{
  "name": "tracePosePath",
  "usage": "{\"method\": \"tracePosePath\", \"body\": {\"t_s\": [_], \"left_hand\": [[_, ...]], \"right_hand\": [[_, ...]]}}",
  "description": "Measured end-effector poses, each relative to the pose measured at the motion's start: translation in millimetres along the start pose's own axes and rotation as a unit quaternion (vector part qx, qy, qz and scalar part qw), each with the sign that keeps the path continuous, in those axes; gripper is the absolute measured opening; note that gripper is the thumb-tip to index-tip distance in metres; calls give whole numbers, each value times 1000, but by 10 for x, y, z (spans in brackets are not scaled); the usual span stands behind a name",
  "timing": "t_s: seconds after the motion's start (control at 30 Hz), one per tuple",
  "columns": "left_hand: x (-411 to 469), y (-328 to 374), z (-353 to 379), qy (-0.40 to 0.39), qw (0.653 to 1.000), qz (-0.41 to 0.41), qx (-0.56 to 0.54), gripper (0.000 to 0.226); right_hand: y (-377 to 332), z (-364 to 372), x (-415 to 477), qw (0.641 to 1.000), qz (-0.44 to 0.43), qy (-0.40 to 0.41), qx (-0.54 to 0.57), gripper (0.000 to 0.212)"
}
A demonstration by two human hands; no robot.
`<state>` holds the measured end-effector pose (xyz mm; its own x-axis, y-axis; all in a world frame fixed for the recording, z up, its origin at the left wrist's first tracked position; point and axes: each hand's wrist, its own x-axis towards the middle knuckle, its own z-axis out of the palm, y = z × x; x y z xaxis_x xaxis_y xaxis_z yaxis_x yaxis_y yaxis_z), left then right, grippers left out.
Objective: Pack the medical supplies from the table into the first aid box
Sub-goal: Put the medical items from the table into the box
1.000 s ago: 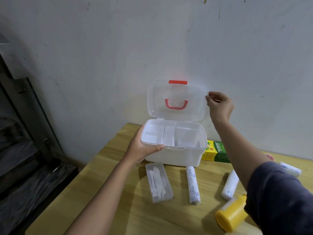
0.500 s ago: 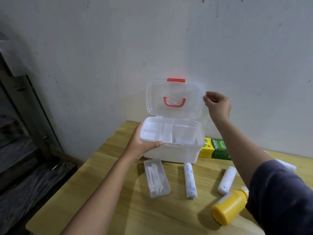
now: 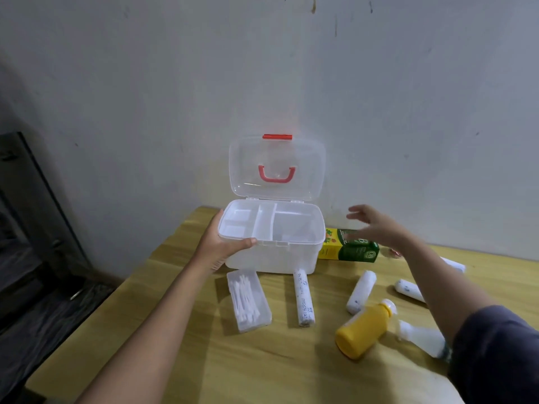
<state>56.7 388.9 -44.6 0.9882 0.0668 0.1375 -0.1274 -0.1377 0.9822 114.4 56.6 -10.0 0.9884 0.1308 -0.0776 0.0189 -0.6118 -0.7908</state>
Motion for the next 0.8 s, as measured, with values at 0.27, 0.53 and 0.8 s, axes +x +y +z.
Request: {"method": "tracePosePath", "body": {"t_s": [0.27, 0.53, 0.8], "left_hand": [[-51, -8, -4, -6, 1000, -3, -2, 102], [-112, 46, 68, 8, 1000, -6, -23, 104], [-159, 58, 94, 20, 1000, 15, -11, 84]], "right_hand": [[97, 165, -100, 959, 1, 0, -284, 79], [103, -129, -381, 978, 25, 205, -16, 66], [-428, -93, -483, 985, -128, 101, -59, 64]]}}
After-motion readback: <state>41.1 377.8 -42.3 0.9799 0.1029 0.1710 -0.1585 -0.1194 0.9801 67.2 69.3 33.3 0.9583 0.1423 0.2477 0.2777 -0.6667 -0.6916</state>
